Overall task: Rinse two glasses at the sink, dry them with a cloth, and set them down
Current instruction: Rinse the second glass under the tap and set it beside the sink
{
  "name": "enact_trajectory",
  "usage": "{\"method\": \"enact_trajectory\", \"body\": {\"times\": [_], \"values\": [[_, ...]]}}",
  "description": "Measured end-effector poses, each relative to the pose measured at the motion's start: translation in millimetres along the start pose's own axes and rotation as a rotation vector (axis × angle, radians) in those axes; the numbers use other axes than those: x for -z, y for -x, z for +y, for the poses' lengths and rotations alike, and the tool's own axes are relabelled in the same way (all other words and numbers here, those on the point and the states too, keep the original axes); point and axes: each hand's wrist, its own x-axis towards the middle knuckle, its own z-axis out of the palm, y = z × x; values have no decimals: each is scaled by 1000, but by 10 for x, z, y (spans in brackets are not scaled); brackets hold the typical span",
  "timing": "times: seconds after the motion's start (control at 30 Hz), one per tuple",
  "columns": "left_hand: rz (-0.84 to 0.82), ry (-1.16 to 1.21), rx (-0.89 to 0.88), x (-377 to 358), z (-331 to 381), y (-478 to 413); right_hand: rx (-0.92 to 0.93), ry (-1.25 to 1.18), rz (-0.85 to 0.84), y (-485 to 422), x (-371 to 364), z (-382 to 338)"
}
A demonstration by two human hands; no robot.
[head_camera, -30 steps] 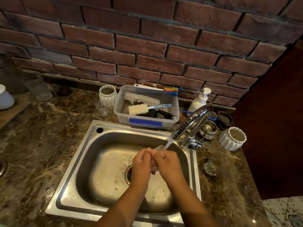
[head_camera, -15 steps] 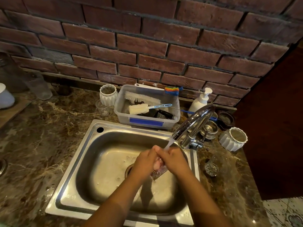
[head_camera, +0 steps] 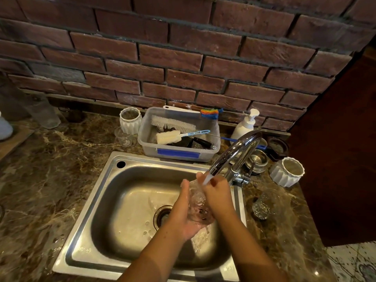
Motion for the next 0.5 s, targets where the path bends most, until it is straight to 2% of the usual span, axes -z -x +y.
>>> {"method": "enact_trajectory", "body": {"times": [0.1,0.17,0.23,0.33,0.4,0.5], "values": [[151,-191,-197,-75,65,-22,-24,163,45,29,-144,28],[257,-369,-339,-69,51,-65,-27,67,62,118,-267,27],[247,-442,-397,-33,30,-91,87,48,55,221,-345,37],[142,-264,-223,64,107,-49,207,302,-64,184,-255,5],[52,-156,-93,103,188,-2,48,241,-120,62,-142,-108],[-17,-93,-36,56,233,45,-151,95,-26,-88,-48,-241]]}}
